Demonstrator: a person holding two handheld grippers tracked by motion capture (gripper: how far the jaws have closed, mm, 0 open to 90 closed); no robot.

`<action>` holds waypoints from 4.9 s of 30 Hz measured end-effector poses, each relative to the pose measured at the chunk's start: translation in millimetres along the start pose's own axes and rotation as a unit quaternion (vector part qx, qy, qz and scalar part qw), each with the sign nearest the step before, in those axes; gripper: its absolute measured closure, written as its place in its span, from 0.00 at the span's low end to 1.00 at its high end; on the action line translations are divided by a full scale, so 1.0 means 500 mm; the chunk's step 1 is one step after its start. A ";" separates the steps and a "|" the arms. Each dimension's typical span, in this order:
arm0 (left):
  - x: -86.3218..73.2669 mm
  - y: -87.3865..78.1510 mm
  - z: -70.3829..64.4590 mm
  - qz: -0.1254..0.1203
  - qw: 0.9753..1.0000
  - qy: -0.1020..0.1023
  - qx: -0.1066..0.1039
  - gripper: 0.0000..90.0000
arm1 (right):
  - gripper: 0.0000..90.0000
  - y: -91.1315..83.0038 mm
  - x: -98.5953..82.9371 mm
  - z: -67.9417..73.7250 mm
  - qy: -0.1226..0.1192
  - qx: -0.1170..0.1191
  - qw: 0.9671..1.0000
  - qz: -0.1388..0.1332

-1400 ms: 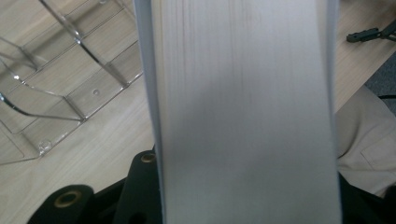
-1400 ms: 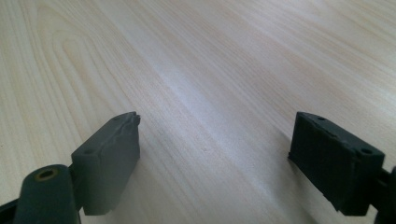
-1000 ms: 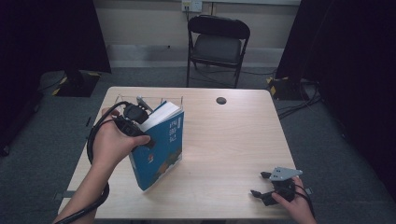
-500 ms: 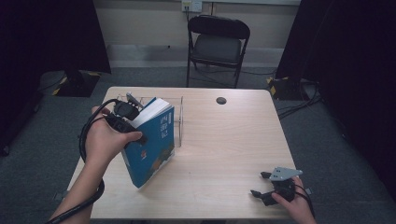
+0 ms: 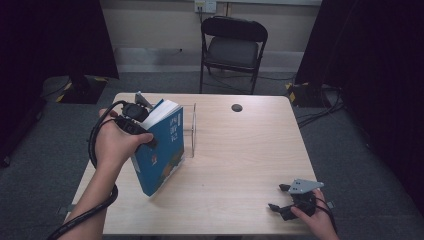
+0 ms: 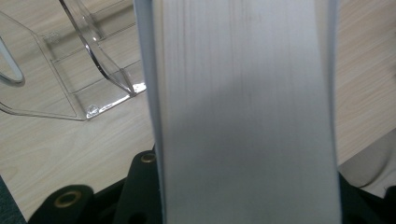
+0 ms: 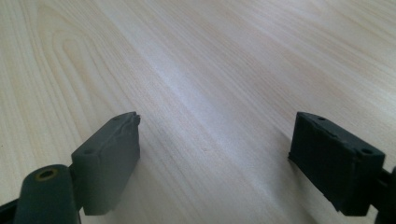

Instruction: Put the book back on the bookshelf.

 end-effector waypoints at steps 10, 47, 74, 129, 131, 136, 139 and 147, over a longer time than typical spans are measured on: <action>0.017 0.006 -0.001 -0.005 1.000 -0.019 0.005 0.69 | 0.17 0.000 0.000 0.000 -0.001 0.000 1.000 0.000; 0.084 0.044 -0.015 -0.017 0.998 -0.054 0.037 0.69 | 0.17 0.000 0.000 0.000 0.000 0.000 1.000 0.000; 0.123 0.066 -0.003 -0.026 0.994 -0.094 0.058 0.69 | 0.17 0.000 0.000 0.001 0.001 0.002 1.000 0.000; 0.170 0.119 0.024 -0.036 0.986 -0.132 0.091 0.69 | 0.17 -0.001 -0.001 0.001 -0.002 0.000 1.000 0.001; 0.173 0.122 0.025 -0.038 0.986 -0.132 0.092 0.69 | 0.17 -0.001 -0.001 0.001 -0.001 0.000 1.000 0.001; 0.180 0.129 0.027 -0.039 0.986 -0.134 0.096 0.69 | 0.17 -0.001 -0.001 0.001 -0.002 0.000 1.000 0.001; 0.182 0.135 0.029 -0.041 0.985 -0.135 0.096 0.69 | 0.17 -0.001 -0.001 0.001 -0.002 0.000 1.000 0.001; 0.177 0.153 0.032 -0.045 0.984 -0.140 0.106 0.69 | 0.17 -0.001 -0.001 0.001 -0.001 0.000 1.000 0.001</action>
Point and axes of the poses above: each handheld gripper's, and its own axes: y roughly forward along the jaws, x roughly out of its top, z roughly to its left, the point moved 9 cm from there along y, roughly forward along the jaws, and after that the axes turned 9 degrees about -z, right-handed, at the moved point
